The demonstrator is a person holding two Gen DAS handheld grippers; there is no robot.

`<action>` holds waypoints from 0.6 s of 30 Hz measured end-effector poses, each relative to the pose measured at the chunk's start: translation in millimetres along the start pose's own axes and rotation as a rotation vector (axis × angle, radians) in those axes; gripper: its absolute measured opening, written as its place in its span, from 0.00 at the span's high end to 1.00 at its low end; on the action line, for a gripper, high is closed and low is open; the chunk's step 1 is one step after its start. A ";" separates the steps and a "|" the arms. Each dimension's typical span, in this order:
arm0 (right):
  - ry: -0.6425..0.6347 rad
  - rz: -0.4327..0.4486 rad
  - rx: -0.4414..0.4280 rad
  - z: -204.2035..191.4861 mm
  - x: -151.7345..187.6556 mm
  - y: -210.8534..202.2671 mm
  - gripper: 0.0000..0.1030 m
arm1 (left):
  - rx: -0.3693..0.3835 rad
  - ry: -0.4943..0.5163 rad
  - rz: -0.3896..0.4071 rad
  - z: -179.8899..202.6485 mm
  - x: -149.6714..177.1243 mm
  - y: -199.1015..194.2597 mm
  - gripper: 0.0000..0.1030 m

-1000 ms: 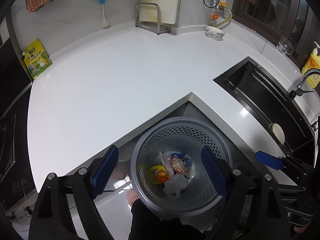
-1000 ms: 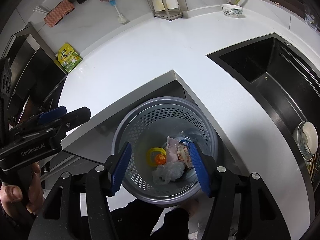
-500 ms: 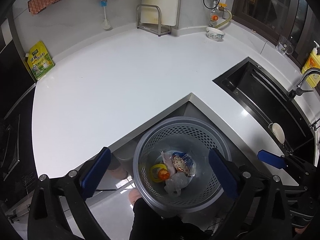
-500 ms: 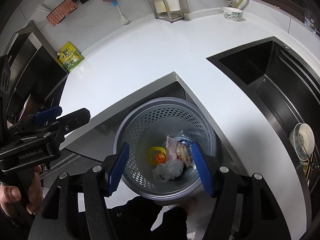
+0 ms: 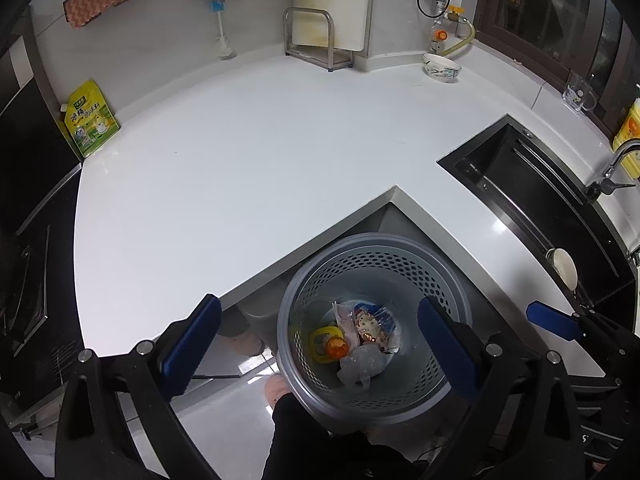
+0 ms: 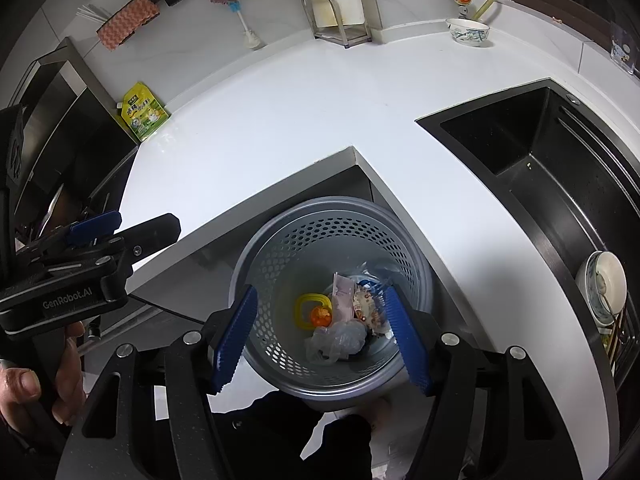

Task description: Collect trash

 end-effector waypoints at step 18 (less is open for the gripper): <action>0.009 -0.003 0.000 4.4 -2.8 1.0 0.38 | -0.011 0.014 -0.002 2.8 -5.2 3.0 0.06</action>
Point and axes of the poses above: each gripper's, at about its wrist camera, not at the fingertips, and y roughly the way its jaws point, z to its right, x to its underside, the point moved 4 cm from there along y, roughly the way its jaws point, and after that the axes turned 2 degrees about -y, right-handed, at the moved point
